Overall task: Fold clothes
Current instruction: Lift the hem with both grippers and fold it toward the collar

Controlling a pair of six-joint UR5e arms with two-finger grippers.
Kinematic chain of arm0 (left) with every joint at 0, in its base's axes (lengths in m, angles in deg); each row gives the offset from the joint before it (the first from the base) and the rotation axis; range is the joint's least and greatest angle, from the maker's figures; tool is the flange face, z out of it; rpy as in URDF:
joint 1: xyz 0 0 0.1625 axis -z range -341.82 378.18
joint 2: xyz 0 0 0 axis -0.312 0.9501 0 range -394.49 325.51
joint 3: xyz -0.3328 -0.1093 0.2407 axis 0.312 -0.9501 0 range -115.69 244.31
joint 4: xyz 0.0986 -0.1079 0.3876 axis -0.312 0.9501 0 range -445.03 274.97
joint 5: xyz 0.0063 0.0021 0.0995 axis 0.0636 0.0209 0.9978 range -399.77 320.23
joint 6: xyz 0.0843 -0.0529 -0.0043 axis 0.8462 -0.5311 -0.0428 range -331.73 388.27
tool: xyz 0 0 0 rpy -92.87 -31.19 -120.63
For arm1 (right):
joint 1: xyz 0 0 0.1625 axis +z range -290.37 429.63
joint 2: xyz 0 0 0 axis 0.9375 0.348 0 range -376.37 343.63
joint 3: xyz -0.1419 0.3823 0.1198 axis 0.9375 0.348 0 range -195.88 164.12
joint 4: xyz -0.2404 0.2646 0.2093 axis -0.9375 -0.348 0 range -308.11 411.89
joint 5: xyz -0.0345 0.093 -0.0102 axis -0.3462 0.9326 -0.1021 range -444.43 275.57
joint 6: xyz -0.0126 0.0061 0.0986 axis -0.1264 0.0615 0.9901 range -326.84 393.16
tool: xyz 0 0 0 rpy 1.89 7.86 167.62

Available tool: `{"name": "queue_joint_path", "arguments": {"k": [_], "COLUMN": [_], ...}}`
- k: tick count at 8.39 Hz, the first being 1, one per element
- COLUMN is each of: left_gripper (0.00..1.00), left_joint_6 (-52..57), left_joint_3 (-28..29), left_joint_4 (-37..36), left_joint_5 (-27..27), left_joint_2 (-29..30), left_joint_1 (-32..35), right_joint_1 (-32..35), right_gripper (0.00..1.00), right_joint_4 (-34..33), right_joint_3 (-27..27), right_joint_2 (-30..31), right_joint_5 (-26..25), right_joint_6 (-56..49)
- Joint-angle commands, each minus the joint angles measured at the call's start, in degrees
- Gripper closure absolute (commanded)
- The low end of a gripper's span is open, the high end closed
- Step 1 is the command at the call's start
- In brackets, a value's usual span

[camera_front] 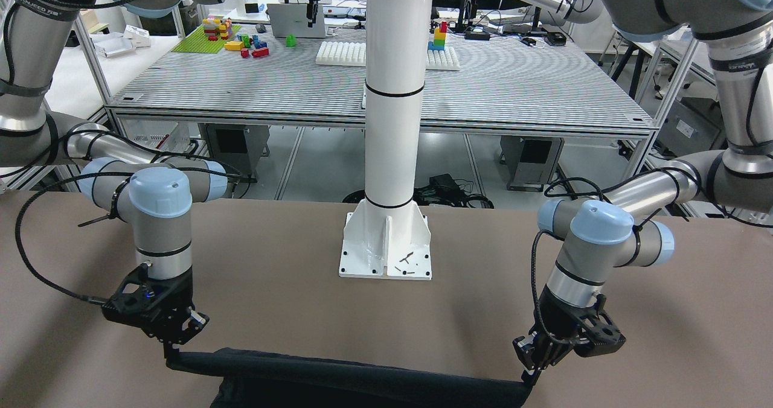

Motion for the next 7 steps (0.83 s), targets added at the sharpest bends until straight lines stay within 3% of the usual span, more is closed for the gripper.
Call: {"name": "queue_joint_path", "arguments": {"k": [1,4,6,7], "left_gripper": [1.00,1.00,1.00,1.00], "left_joint_6": [0.0,1.2,3.3,3.8], "left_joint_3": [2.4,10.6,11.7,12.5], "left_joint_4": [-5.4,-5.0,-4.9,-4.9], "left_joint_5": [-0.1,0.2,-0.3,-0.3], "left_joint_2": [6.6,12.2,12.6,12.6], "left_joint_1": [1.9,4.0,6.2,6.7], "right_joint_1": [4.1,8.6,8.5,8.5], "right_gripper": [1.00,1.00,1.00,1.00], "right_joint_4": [0.2,0.8,1.7,6.3], "right_joint_3": [9.2,19.8,28.1,32.7], "right_joint_2": [-8.1,-16.9,-22.8,-24.4], "right_joint_5": [0.0,0.0,-0.4,-0.5], "right_joint_6": [-1.7,-7.1,-7.2,-6.8]}}
